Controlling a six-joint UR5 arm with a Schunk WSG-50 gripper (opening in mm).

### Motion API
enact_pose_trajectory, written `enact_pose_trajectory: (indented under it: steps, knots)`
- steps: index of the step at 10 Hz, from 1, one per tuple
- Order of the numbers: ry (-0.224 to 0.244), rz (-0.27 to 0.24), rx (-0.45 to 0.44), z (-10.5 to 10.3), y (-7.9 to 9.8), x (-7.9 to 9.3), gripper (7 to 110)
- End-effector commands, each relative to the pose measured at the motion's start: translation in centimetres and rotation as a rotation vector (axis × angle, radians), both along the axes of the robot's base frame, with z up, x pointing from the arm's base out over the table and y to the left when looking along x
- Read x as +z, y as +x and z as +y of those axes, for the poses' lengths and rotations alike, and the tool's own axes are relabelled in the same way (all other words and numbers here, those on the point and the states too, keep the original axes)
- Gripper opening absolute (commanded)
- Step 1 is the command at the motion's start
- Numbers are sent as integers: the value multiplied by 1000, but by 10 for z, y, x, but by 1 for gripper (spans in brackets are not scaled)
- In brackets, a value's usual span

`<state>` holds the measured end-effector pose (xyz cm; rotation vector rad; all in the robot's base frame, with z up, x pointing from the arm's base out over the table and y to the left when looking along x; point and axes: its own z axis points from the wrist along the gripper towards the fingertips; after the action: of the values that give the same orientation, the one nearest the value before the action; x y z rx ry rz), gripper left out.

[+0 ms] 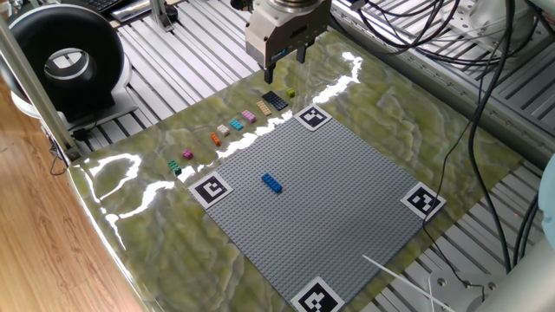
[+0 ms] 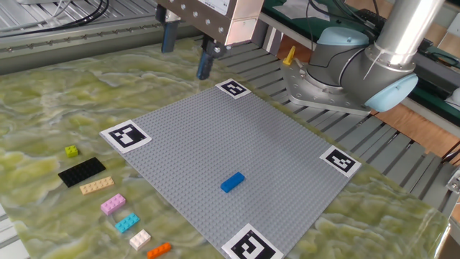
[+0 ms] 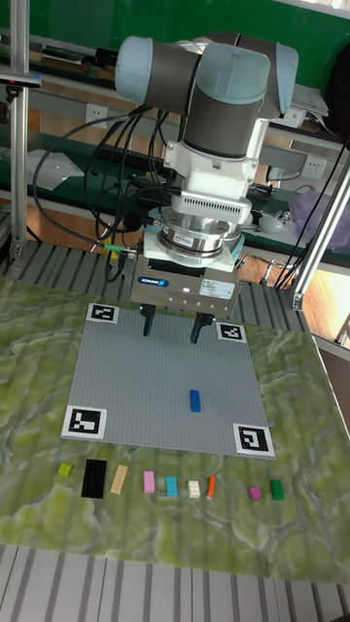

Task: Stack small Lego blocks randomly, one at a time

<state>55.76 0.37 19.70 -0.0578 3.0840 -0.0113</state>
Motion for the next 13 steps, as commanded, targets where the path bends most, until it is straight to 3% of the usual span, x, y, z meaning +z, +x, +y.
enact_pose_trajectory:
  steps: [1,4,5,8,9,13]
  knots:
    - [41,3,-4,10,-1,1,7]
    - [49,20,-11,12,-5,0,7]
    - [109,36,-42,29,-9,0,7]
    - [91,57,-17,25,-16,-3,7]
    - [109,71,-23,31,-21,-6,7]
    - [93,47,-4,48,-31,-34,7]
